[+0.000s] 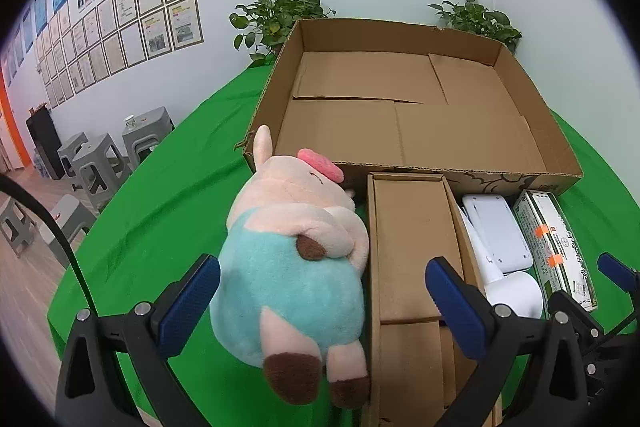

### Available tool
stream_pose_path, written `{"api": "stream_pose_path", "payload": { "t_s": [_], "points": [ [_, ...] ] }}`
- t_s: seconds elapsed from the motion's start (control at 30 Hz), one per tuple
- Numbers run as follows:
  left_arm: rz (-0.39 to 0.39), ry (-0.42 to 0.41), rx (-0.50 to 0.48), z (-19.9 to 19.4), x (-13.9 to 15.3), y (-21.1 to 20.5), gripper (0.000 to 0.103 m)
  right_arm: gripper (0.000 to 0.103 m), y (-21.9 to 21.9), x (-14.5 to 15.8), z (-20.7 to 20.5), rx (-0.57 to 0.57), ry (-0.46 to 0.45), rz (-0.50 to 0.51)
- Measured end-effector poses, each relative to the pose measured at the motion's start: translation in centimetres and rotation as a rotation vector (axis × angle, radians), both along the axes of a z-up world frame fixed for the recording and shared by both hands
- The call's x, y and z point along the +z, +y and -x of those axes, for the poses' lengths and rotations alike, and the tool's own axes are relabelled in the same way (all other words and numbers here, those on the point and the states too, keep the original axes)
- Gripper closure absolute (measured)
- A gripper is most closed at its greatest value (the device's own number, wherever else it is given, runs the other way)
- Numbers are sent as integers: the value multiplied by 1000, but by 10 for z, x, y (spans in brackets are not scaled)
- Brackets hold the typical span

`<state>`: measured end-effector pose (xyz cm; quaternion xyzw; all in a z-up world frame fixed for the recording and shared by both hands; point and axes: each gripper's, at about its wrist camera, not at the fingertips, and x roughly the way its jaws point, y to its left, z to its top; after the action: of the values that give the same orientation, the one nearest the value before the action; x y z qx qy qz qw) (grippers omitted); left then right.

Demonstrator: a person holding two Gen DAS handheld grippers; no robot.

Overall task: Organize objects
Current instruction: 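Close the left gripper on the plush pig and lift it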

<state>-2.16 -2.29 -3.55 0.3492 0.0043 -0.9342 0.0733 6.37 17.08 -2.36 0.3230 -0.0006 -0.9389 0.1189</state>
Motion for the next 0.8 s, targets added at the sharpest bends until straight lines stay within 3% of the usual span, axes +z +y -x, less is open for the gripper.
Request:
{"api": "stream_pose_path", "payload": {
  "t_s": [0.8],
  "points": [
    [-38, 2, -11, -3, 1, -13, 1, 0, 2, 3, -12, -20, 7, -36]
  ]
}}
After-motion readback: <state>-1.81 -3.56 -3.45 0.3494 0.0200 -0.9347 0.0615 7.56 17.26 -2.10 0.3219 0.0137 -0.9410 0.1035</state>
